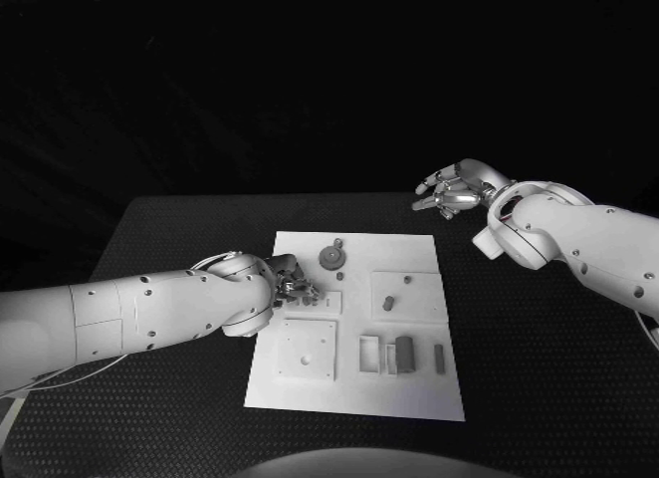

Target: Assemble the parts on the task board

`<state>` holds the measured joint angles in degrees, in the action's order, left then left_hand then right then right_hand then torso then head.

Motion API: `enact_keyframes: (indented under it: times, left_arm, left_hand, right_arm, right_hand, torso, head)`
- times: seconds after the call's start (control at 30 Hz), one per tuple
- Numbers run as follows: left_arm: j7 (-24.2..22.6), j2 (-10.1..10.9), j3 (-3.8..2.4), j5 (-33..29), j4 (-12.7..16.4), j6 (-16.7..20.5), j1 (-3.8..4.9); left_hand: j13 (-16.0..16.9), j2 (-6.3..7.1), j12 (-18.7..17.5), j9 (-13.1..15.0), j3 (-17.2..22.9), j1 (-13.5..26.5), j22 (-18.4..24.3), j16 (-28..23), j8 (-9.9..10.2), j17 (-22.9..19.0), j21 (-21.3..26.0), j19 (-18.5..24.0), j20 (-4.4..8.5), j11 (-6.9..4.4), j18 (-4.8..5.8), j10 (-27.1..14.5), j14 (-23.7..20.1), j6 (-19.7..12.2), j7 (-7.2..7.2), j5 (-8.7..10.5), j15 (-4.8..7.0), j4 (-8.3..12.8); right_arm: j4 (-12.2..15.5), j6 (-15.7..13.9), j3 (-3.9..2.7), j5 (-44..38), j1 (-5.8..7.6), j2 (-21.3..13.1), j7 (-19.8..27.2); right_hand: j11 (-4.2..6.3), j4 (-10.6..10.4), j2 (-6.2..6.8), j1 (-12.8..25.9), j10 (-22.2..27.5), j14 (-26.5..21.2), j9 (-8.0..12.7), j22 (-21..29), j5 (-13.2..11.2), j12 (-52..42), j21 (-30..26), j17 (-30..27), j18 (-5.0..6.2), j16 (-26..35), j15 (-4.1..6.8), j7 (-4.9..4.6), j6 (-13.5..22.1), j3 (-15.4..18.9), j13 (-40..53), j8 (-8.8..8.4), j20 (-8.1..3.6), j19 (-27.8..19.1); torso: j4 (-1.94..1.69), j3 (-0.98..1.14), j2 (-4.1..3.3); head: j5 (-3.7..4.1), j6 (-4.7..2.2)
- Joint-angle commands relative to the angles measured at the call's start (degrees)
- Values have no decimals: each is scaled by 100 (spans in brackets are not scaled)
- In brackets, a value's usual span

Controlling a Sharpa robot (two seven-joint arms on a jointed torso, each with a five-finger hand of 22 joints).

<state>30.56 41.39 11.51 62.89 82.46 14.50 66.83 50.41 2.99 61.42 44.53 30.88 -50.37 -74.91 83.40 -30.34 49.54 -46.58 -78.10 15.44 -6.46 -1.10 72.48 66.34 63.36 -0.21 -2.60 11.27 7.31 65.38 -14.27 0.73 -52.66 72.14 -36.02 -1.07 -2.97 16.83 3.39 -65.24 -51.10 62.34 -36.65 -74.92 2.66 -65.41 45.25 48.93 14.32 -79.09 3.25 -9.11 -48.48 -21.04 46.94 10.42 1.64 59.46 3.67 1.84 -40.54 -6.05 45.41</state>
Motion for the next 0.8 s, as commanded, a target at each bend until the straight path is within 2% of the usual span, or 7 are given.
enact_keyframes:
  times: [0.03, 0.3, 0.6, 0.67, 0.7, 0.73, 0.8]
  left_arm:
    - [-67, -31, -26, -226, -35, -379, 23]
    - [-79, -84, -43, -234, -142, -648, 151]
    - [30, -191, -52, -269, -294, -1415, 295]
    - [90, -232, -75, -241, -357, -1863, 333]
    - [105, -268, -131, -213, -405, -2062, 347]
    - [125, -303, -181, -192, -443, -2166, 358]
    - [103, -354, -182, -177, -508, -2177, 422]
  left_hand:
    - [3, -380, 6, -11, 456, -370, -106, 8, 27, 6, -28, 21, 26, 19, -432, -42, 51, -26, 24, -16, 90, 495]
    - [6, -368, 5, -16, 454, -372, -107, 8, 34, 8, -28, 30, 23, 26, -429, -51, 40, -35, 31, -16, 83, 495]
    - [14, -333, 2, -38, 448, -399, -111, 4, 66, 12, -32, 61, 13, 46, -418, -80, 7, -64, 51, -16, 62, 518]
    - [14, -327, -6, -48, 446, -401, -109, -4, 82, 10, -26, 79, 8, 56, -413, -97, -10, -74, 61, -16, 52, 511]
    - [10, -334, -25, -61, 448, -401, -102, -25, 106, 3, -8, 114, 3, 73, -408, -128, -43, -97, 77, -15, 37, 492]
    - [6, -334, -39, -68, 448, -403, -99, -39, 121, -1, 4, 140, 0, 85, -405, -152, -67, -112, 89, -16, 25, 480]
    - [6, -336, -44, -73, 449, -409, -98, -44, 131, -2, 11, 156, 0, 93, -405, -165, -84, -122, 97, -16, 17, 474]
  right_arm:
    - [-8, 52, -4, 14, -1, 7, 26]
    - [-19, 60, -4, 14, -7, 22, 28]
    - [-30, 78, -3, 14, -12, 38, 26]
    - [-29, 85, -3, 14, -12, 31, 26]
    - [-31, 88, -2, 14, -13, 33, 27]
    - [-38, 91, -2, 14, -15, 39, 27]
    - [-44, 91, -2, 14, -21, 50, 27]
  right_hand:
    - [-1, 0, -32, 30, 20, -28, 2, -41, 9, -28, -23, -7, 68, -23, -1, -29, 8, 30, -9, -29, 28, 4]
    - [-1, -1, -33, 29, 20, -28, 2, -41, 9, -30, -23, -7, 68, -23, -1, -29, 8, 29, -10, -29, 28, 5]
    - [-1, -1, -34, 28, 20, -28, 2, -41, 9, -31, -23, -8, 68, -24, -1, -29, 8, 28, -12, -29, 28, 5]
    - [-1, -1, -34, 28, 20, -28, 2, -41, 9, -32, -23, -9, 68, -24, -1, -29, 8, 28, -12, -29, 28, 5]
    - [-1, -1, -34, 28, 20, -28, 2, -41, 9, -32, -23, -9, 68, -24, -1, -29, 8, 28, -12, -29, 28, 5]
    - [-1, -1, -34, 29, 20, -28, 2, -41, 9, -32, -23, -9, 68, -24, -1, -29, 8, 28, -12, -29, 28, 5]
    - [-1, -2, -34, 30, 21, -28, 2, -41, 9, -32, -23, -9, 68, -24, -1, -29, 8, 28, -13, -29, 28, 5]
  torso:
    - [-3, 4, 2]
    - [1, -1, 1]
    - [4, 2, 1]
    - [-2, 1, 0]
    - [-4, -1, 0]
    - [-4, -3, 0]
    - [-5, -4, 0]
  head:
    - [1, -3]
    - [0, -8]
    - [-6, -8]
    - [0, 1]
    - [6, 1]
    - [6, 1]
    - [-1, 2]
